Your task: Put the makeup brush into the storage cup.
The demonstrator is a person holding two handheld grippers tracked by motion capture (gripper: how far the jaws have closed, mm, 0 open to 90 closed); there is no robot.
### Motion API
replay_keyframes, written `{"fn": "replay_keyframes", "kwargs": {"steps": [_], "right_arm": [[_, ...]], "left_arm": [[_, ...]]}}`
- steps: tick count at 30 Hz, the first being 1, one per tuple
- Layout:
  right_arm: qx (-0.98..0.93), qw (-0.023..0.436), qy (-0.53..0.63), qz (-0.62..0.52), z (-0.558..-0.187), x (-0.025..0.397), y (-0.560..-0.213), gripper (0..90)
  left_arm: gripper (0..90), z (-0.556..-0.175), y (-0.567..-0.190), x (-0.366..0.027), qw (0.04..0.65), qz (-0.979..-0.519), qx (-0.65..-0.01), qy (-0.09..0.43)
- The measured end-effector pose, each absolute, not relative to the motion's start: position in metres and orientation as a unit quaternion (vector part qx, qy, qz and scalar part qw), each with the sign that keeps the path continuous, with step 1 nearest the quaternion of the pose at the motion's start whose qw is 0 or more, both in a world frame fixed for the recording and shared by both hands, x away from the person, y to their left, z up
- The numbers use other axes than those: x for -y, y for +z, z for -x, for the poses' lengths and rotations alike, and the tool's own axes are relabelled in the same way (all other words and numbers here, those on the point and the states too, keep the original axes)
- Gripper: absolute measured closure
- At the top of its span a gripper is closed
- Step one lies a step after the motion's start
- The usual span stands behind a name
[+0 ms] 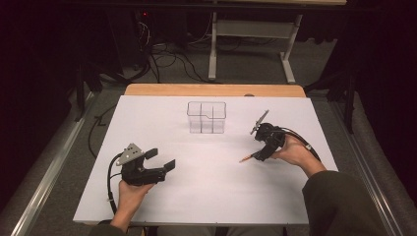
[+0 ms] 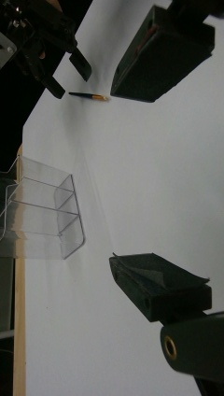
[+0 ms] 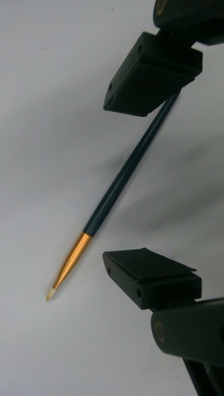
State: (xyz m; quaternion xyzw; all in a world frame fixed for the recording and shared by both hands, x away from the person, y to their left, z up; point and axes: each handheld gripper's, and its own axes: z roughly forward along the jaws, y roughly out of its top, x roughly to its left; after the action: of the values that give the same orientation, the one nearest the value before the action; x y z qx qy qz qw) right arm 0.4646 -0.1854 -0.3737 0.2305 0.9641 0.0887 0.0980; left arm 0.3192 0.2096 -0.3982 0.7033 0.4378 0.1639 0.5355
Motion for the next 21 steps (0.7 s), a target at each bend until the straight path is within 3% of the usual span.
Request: {"fn": "replay_keyframes", "kwargs": {"steps": [21], "right_arm": [[-0.966,0.091,0.058,-0.234,-0.471,0.185,-0.386,24.8]], "left_arm": [[16.7,-0.319,-0.398,-0.21,0.531,-0.704,-0.441,0.169]]}}
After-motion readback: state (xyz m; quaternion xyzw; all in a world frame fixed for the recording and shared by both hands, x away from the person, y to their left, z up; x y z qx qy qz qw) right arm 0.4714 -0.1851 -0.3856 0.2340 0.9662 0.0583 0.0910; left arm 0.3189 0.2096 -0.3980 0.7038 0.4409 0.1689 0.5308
